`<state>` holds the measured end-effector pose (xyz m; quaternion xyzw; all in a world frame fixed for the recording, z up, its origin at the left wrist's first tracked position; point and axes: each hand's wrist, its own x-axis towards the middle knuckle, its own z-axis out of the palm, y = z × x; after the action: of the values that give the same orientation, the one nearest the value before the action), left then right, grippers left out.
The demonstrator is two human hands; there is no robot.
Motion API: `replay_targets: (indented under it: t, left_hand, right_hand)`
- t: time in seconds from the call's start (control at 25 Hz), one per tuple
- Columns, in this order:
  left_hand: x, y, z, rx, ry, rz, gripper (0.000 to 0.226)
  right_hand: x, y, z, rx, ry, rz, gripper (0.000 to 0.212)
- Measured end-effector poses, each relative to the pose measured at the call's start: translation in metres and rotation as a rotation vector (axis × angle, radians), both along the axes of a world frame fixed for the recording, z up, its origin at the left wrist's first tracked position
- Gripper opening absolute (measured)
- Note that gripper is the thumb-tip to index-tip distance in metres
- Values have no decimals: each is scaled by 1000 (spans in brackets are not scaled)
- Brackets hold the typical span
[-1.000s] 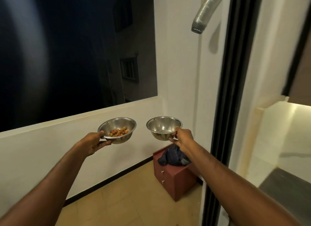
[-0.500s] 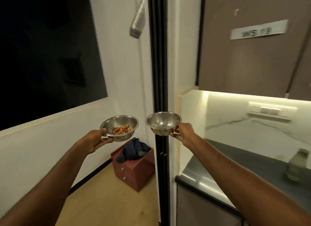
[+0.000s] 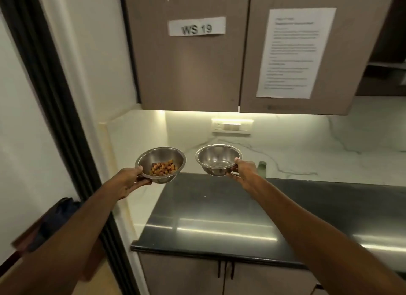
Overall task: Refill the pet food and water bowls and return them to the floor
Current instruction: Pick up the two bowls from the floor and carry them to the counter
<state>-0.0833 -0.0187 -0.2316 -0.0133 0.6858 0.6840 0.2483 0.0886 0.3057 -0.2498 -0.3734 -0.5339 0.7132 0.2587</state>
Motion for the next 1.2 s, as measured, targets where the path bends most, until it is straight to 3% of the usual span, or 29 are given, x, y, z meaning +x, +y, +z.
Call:
replay_targets:
  t: [0.32, 0.52, 0.68, 0.84, 1.2]
  left_hand:
    - [-16, 229, -104, -10, -2, -83, 33]
    - [-30, 307, -209, -134, -87, -58, 30]
    - [-33, 336, -287, -268, -152, -8, 34]
    - [-26, 338, -333, -399, -193, 34, 33]
    - [-13, 352, -344, -464, -184, 52, 33]
  right_hand:
    - [29, 183, -104, -55, -151, -150, 20]
    - [20, 252, -197, -159, -290, -150, 18]
    - [13, 281, -266, -203, -415, -169, 24]
    - [9, 286, -298, -242, -469, -200, 19]
    - [12, 306, -328, -205, -575, -157, 32]
